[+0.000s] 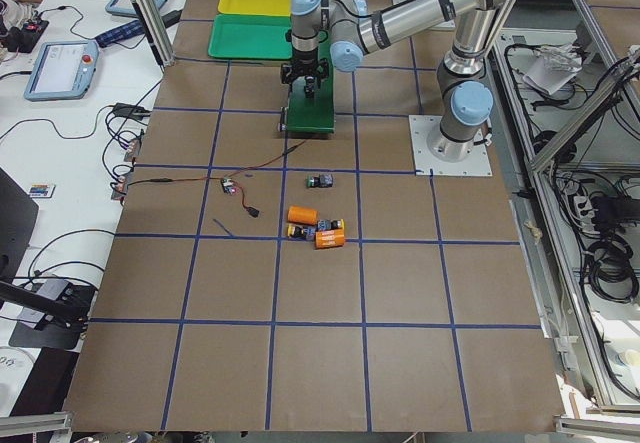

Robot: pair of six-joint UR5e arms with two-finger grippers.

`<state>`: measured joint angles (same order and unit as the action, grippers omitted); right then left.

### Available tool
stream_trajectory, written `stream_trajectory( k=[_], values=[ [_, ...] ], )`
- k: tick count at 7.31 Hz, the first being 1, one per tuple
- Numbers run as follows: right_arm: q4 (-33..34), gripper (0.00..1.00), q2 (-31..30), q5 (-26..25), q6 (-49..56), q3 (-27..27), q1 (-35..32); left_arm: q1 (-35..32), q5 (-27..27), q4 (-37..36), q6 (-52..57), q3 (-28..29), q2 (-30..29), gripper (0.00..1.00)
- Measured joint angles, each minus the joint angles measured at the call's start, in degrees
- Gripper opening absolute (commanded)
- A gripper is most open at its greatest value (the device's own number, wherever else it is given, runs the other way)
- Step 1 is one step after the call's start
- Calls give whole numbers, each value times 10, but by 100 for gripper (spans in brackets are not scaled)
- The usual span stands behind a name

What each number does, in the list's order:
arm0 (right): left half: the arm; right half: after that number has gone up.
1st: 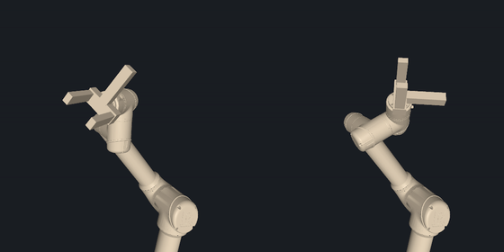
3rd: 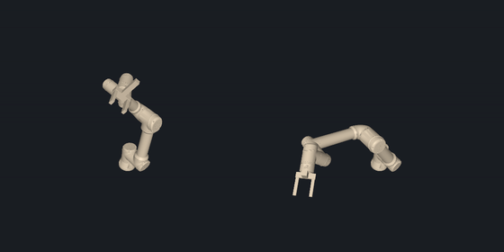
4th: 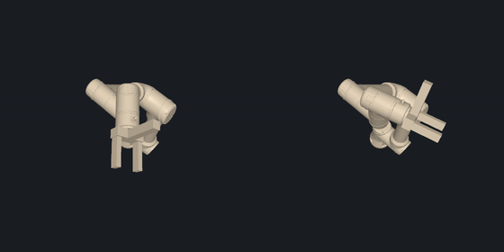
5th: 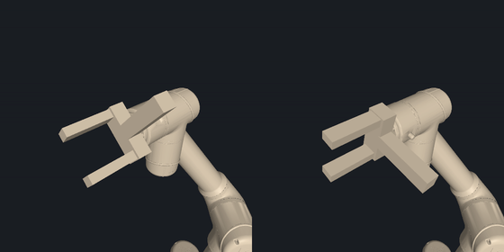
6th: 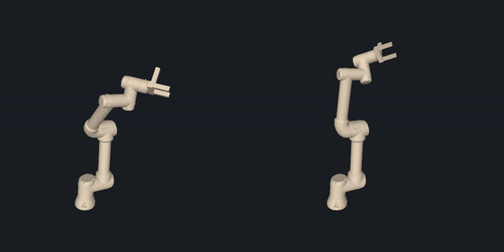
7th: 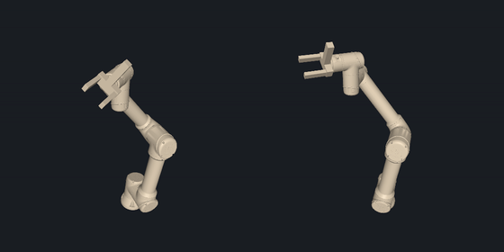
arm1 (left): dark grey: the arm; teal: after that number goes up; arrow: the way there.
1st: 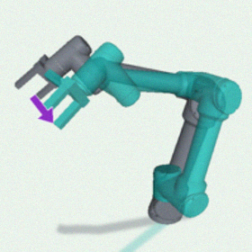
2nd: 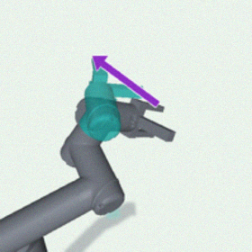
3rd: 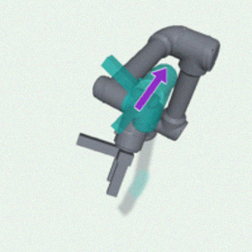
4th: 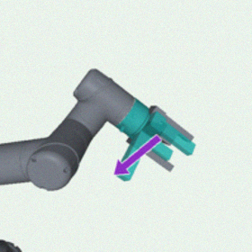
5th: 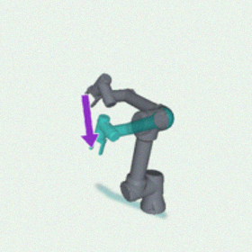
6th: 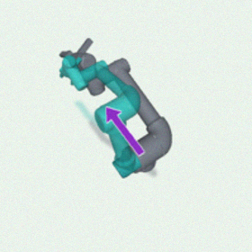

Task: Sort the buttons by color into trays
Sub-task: 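Grasp another green button with left gripper while right lowers to belt end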

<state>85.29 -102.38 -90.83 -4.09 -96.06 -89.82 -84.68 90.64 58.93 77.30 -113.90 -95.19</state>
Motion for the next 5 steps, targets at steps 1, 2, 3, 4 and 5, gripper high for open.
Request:
stream_trajectory(
  k=[1,2,3,4,5],
  values=[
    [0,100,0,-2,0,0,1,59,-2,-3,-1,-3,5,100],
    [2,100,2,-4,-3,0,1,124,-5,-4,-1,-8,7,100],
    [5,100,4,-4,-21,-2,2,187,-6,-5,-2,-19,7,100],
    [7,100,6,-5,-80,-9,3,250,-12,-10,-23,-37,5,100],
    [12,100,8,-4,-163,-20,3,295,-27,-31,-89,-50,-4,100]
  ],
)
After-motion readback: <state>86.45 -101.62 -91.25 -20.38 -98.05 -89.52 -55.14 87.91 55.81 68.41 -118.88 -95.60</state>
